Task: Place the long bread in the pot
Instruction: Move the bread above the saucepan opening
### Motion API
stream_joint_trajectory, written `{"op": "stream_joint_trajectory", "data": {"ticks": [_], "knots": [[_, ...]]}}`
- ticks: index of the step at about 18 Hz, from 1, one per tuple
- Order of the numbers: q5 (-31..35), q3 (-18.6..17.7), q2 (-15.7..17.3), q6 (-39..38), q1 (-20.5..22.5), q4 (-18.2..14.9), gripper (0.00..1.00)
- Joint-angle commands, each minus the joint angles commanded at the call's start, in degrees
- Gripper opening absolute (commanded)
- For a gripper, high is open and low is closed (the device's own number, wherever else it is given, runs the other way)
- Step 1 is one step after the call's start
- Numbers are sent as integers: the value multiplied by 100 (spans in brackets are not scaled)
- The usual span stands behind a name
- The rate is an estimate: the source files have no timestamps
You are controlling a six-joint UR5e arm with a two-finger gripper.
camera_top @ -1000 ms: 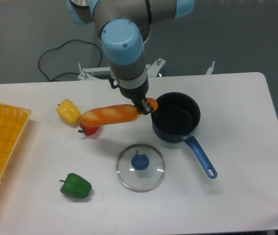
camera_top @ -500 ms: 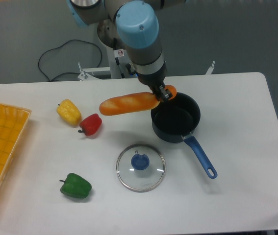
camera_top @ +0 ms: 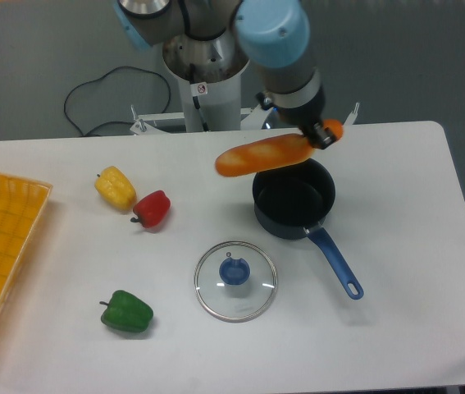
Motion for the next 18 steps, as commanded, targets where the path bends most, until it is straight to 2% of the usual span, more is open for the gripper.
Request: {"op": "stream_joint_trajectory", "data": {"ticks": [6, 7, 10, 12, 18], "knots": [[-26, 0, -9, -17, 361, 0, 23], [-26, 0, -9, -17, 448, 35, 23], [-140, -17, -26, -26, 633, 412, 23], [-150, -35, -18, 0, 800, 448, 23], [-123, -122, -62, -105, 923, 466, 26]]}}
